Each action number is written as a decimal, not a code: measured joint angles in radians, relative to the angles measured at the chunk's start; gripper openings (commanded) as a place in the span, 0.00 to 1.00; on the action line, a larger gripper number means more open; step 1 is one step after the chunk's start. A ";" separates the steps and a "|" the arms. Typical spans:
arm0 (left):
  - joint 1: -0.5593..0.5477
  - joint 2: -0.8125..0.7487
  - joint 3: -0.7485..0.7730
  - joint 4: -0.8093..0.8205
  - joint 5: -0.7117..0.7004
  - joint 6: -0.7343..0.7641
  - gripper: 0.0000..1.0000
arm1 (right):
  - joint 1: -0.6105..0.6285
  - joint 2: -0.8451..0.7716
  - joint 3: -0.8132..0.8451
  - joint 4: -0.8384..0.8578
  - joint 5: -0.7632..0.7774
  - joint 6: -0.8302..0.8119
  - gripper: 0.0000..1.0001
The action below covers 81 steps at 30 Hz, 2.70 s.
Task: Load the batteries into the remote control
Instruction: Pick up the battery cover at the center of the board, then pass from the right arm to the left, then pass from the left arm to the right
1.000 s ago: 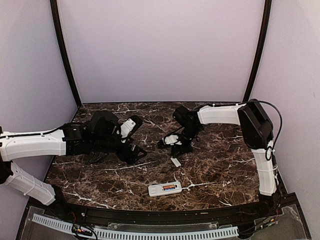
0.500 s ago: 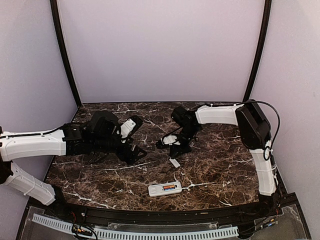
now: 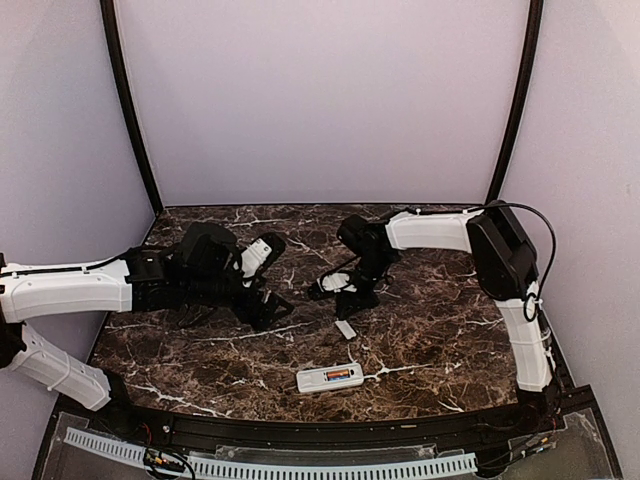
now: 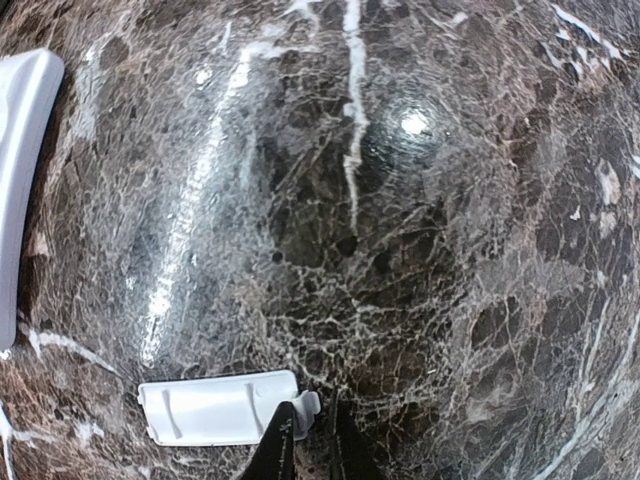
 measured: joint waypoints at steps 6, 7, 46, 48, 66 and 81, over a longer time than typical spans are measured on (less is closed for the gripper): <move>0.000 0.000 -0.003 0.000 0.000 0.001 0.93 | 0.005 0.000 0.000 -0.010 -0.006 0.000 0.00; 0.000 0.000 -0.003 0.000 0.000 0.001 0.93 | 0.006 0.000 0.000 -0.008 -0.007 0.001 0.00; 0.027 -0.061 0.041 0.272 0.142 -0.367 0.48 | 0.318 -0.733 -0.475 0.892 0.518 0.595 0.00; 0.027 -0.059 0.050 0.274 0.153 -0.367 0.45 | 0.331 -0.743 -0.481 0.899 0.524 0.593 0.00; 0.031 -0.035 0.079 0.254 0.194 -0.241 0.00 | 0.341 -0.748 -0.468 0.861 0.537 0.655 0.52; -0.245 -0.087 -0.128 0.716 -0.444 0.919 0.00 | 0.227 -0.871 -0.248 0.412 0.192 1.296 0.68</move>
